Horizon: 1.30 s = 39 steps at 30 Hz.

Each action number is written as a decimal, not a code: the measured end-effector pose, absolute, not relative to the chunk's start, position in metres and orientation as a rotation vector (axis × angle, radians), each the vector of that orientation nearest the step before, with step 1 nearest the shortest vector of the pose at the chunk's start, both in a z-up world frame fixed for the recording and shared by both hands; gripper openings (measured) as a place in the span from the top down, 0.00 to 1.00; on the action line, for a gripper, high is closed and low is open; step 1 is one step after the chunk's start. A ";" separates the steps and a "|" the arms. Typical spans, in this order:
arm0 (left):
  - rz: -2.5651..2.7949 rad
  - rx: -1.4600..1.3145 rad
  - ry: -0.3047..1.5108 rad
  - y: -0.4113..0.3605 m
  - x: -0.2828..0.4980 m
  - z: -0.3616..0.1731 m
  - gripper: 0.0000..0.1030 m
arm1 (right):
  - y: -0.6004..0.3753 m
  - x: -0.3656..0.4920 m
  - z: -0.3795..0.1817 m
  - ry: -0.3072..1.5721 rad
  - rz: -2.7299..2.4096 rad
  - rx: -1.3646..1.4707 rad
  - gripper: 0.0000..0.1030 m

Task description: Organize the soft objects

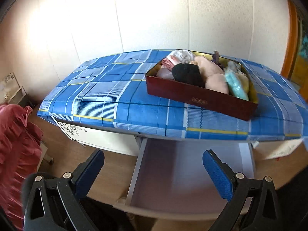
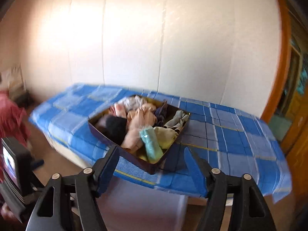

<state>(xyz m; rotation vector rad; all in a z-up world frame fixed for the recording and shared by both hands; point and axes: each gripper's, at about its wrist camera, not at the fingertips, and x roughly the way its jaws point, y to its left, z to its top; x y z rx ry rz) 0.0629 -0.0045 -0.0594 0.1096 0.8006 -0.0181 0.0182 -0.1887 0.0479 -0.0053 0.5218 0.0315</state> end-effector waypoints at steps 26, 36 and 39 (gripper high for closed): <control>-0.047 0.049 0.856 -0.012 -0.019 0.018 0.00 | -0.175 -0.071 0.023 0.714 -0.157 0.148 0.20; -0.030 0.065 0.833 -0.011 -0.024 0.024 0.00 | -0.180 -0.076 0.025 0.692 -0.204 0.155 0.21; -0.026 0.054 0.826 -0.009 -0.025 0.026 0.00 | -0.185 -0.076 0.024 0.696 -0.220 0.172 0.21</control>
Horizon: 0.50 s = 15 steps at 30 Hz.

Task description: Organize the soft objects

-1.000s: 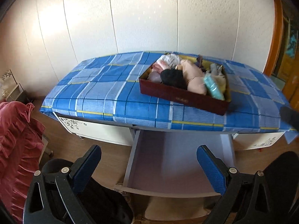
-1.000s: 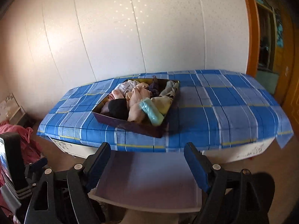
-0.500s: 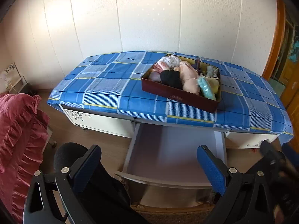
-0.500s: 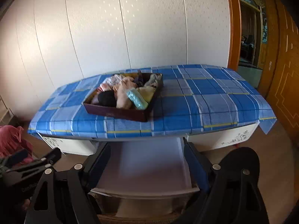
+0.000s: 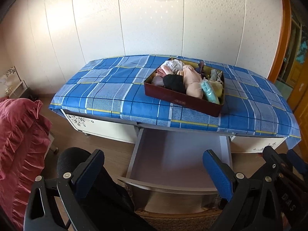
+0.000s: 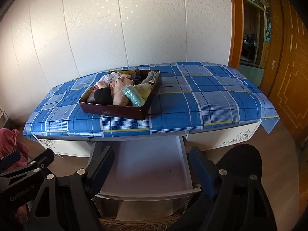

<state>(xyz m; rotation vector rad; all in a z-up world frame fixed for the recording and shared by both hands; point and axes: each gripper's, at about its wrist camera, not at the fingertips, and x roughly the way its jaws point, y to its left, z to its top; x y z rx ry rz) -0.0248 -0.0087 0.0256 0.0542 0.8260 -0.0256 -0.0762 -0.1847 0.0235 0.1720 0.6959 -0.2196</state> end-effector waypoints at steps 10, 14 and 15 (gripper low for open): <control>-0.027 0.070 0.806 -0.010 -0.030 0.029 0.00 | -0.190 -0.079 0.026 0.675 -0.236 0.186 0.21; -0.021 0.068 0.809 -0.009 -0.029 0.028 0.00 | -0.189 -0.078 0.025 0.681 -0.231 0.185 0.21; -0.020 0.068 0.810 -0.008 -0.029 0.028 0.00 | -0.189 -0.078 0.025 0.681 -0.230 0.185 0.21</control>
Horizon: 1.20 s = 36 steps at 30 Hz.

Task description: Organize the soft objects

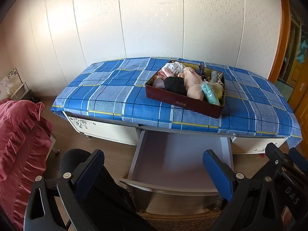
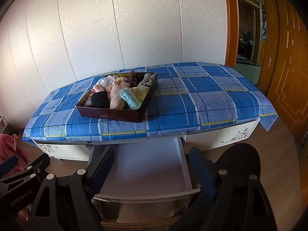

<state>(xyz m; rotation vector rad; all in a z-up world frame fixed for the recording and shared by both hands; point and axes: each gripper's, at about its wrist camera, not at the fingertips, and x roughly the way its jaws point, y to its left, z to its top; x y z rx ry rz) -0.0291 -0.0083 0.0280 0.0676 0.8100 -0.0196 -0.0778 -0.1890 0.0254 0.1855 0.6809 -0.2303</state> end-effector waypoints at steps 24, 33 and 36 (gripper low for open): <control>-0.021 0.073 0.817 -0.008 -0.029 0.026 0.00 | -0.189 -0.077 0.024 0.690 -0.225 0.186 0.21; -0.019 0.077 0.818 -0.008 -0.028 0.026 0.00 | -0.189 -0.077 0.023 0.697 -0.225 0.188 0.21; -0.018 0.076 0.818 -0.008 -0.028 0.026 0.00 | -0.189 -0.076 0.023 0.698 -0.224 0.187 0.21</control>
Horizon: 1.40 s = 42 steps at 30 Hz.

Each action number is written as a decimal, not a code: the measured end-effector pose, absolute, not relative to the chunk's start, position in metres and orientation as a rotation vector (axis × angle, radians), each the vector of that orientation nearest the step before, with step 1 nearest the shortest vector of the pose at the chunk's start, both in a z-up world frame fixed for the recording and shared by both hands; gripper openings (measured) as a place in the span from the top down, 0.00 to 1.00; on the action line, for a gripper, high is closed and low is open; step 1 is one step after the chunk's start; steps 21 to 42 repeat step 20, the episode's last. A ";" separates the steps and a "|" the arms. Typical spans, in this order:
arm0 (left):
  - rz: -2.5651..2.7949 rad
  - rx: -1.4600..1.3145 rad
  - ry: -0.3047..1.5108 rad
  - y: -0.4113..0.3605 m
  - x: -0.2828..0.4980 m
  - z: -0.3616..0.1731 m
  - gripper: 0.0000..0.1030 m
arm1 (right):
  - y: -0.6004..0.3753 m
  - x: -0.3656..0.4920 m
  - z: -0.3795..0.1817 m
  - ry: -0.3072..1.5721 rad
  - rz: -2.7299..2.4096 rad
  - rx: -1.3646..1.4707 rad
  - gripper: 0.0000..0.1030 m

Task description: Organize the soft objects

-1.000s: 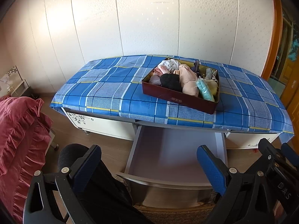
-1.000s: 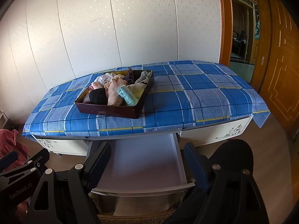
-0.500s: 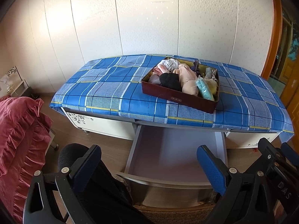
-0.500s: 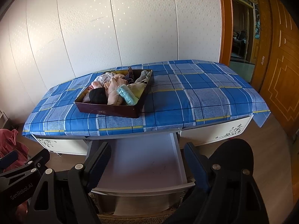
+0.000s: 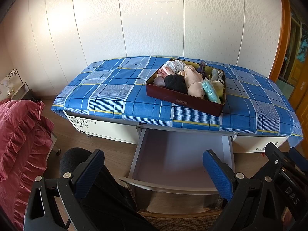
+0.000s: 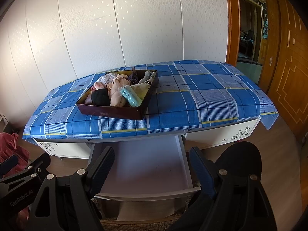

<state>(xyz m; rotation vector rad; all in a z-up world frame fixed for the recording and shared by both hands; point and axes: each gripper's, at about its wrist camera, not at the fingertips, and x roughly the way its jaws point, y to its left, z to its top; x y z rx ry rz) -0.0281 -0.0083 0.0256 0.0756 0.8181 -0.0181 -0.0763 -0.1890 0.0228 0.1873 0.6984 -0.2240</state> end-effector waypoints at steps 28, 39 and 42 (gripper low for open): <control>-0.032 0.076 0.830 -0.012 -0.028 0.023 0.00 | -0.189 -0.075 0.020 0.717 -0.226 0.198 0.21; -0.032 0.076 0.830 -0.012 -0.028 0.023 0.00 | -0.189 -0.075 0.020 0.717 -0.226 0.198 0.21; -0.032 0.076 0.830 -0.012 -0.028 0.023 0.00 | -0.189 -0.075 0.020 0.717 -0.226 0.198 0.21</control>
